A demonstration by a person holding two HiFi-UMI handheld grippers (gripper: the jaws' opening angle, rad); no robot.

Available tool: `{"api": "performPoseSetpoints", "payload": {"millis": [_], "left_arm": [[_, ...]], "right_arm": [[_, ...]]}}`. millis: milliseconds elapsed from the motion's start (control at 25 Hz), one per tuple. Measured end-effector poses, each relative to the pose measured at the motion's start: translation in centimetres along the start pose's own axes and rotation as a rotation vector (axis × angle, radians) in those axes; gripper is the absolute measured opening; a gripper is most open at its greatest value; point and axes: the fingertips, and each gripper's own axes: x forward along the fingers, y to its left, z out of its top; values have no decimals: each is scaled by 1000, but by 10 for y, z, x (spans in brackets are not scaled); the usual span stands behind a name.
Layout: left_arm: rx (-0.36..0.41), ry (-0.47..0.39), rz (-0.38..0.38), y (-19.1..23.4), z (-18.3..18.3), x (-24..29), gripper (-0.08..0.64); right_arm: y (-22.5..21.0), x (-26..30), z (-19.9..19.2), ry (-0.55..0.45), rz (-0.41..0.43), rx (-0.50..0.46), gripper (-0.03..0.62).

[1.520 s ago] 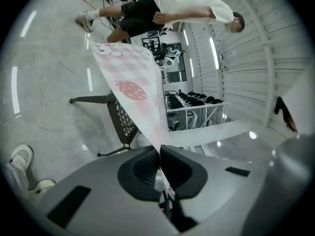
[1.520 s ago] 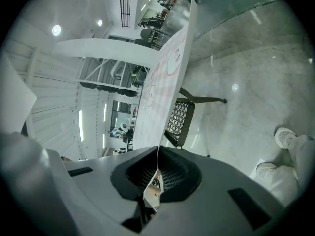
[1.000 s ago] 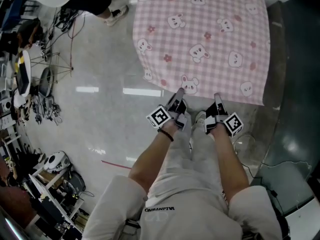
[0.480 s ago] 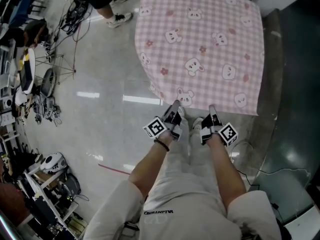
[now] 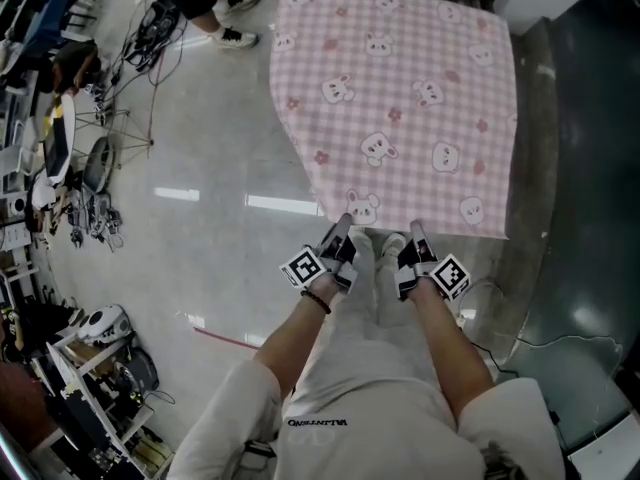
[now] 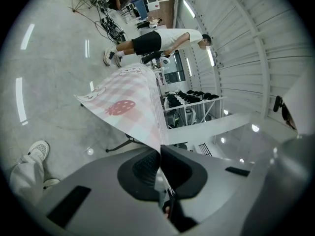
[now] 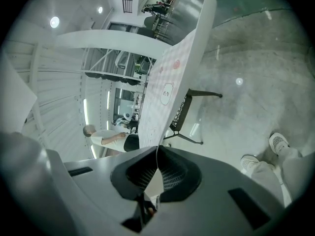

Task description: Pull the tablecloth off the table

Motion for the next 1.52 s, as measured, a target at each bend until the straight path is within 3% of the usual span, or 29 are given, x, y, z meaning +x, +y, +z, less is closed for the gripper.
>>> {"api": "performPoseSetpoints", "payload": {"millis": [160,240,320,520,920,1240,1520], "left_arm": [[20,10,19,10,-20,-31,3],[-27,6,63,24,-24,-35,3],[-76,-7,36,17,-22,-31,3],[-16,19,37,2,-14,-33,3],[-42,2,-35,-43,-9,-31,3],[17,48,-61,-95,4,-32,3],[138,83,-134,-154,15,-41,3]], "right_arm": [[-12,-27,-18,24,19,3,9],[-19,-23,-21,42,25,3,9],[-15,-19,-18,66,30,-6,9],[9,-18,-18,128,62,-41,9],[49,-26,-6,166,162,-57,9],[97,-33,6,218,206,-96,11],[147,-52,10,241,284,-135,11]]}}
